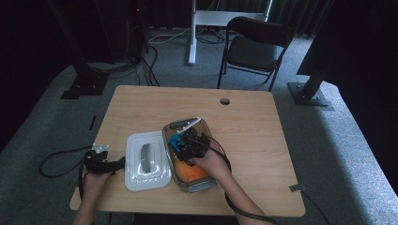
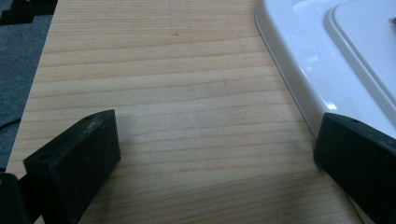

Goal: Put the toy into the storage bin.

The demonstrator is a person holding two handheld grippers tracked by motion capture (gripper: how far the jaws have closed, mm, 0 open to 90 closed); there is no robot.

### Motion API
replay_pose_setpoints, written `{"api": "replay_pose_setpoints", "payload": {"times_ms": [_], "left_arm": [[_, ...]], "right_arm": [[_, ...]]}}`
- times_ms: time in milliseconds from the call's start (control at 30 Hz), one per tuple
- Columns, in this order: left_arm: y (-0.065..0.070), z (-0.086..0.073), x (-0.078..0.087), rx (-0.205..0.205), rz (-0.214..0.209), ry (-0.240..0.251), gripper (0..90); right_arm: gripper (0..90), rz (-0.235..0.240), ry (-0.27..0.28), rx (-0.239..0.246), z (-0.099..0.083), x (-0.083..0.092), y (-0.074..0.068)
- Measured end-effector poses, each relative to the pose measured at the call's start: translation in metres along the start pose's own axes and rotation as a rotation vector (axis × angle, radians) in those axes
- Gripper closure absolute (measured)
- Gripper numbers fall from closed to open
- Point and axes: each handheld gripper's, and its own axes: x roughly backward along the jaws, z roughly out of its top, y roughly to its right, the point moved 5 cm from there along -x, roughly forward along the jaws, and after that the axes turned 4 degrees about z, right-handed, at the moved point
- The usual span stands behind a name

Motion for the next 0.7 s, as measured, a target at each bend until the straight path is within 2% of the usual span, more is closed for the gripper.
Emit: {"api": "replay_pose_setpoints", "payload": {"times_ms": [133, 267, 433, 700], "left_arm": [[0.0, 0.0, 0.0, -0.001, 0.0, 0.0, 0.7], [0.0, 0.0, 0.0, -0.001, 0.0, -0.002, 0.7], [0.0, 0.0, 0.0, -0.001, 0.0, -0.001, 0.7], [0.0, 0.0, 0.0, -0.001, 0.0, -0.002, 0.7]], "right_arm": [[24.5, 0.003, -0.01, -0.01, 0.002, -0.001, 0.0], [24.8, 0.036, 0.022, -0.026, 0.007, 0.0, -0.001], [23.9, 0.01, -0.006, 0.002, 0.01, -0.006, -0.004], [18.3, 0.026, 0.039, -0.035, 0.012, -0.005, 0.001]]}}
